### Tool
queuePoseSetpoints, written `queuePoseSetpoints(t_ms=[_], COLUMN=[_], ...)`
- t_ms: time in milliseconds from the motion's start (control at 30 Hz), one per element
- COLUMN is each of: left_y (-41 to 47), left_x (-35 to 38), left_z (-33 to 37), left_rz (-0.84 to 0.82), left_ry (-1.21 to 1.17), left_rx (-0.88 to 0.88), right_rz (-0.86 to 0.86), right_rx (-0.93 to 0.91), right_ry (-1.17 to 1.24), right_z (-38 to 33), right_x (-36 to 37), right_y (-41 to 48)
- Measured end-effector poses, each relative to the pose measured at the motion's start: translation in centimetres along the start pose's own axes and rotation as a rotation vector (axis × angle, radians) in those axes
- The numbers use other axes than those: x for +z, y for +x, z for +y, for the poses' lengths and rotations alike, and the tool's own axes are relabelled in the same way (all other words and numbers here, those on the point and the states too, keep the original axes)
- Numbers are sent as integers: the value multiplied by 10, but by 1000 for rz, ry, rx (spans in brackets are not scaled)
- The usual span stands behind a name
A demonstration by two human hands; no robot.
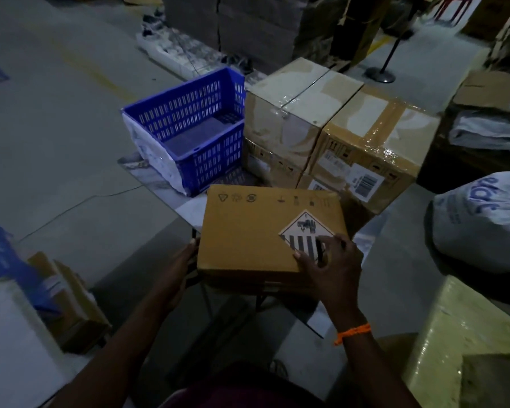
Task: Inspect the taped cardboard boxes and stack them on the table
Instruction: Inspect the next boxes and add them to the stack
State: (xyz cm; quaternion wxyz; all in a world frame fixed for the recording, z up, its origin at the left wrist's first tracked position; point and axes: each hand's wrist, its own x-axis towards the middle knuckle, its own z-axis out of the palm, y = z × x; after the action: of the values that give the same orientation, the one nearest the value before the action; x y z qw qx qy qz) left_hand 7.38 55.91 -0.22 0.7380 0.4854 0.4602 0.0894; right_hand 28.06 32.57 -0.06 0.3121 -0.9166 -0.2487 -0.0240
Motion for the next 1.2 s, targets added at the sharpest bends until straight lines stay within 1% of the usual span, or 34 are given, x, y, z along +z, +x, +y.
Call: queuePoseSetpoints(t_ms=[67, 100, 200, 267, 367, 400, 500, 600, 700, 767, 867, 1100, 1200], left_y=[1, 2, 8, 15, 24, 26, 30, 26, 20, 16, 12, 8, 5], left_x=[3, 4, 6, 8, 11, 12, 10, 2, -7, -10, -13, -16, -22], left_z=[5, 8, 23, 33, 42, 44, 44, 41, 39, 34, 22, -8, -18], left_rz=[-9, -6, 16, -21, -100, -125, -153, -174, -156, -152, -199, -238, -226], left_ry=[9, 21, 115, 192, 237, 254, 290, 225, 161, 123, 58, 15, -16], left_rx=[26, 45, 121, 162, 163, 156, 145, 185, 211, 225, 245, 192, 126], right_rz=[-12, -40, -191, -273, -319, -329, -314, -274, -264, -227, -185, -204, -222], right_rx=[72, 112, 264, 339, 431, 445, 408, 405, 396, 391, 380, 471, 510], right_ry=[35, 91, 308, 387, 460, 481, 505, 557, 608, 645, 684, 679, 695], right_z=[4, 6, 20, 31, 38, 36, 29, 29, 33, 36, 38, 68, 78], right_x=[-6, -11, -26, -33, -35, -34, -26, -26, -37, -44, -53, -52, -48], right_y=[2, 5, 20, 34, 49, 51, 47, 31, 9, -7, -31, -80, -98])
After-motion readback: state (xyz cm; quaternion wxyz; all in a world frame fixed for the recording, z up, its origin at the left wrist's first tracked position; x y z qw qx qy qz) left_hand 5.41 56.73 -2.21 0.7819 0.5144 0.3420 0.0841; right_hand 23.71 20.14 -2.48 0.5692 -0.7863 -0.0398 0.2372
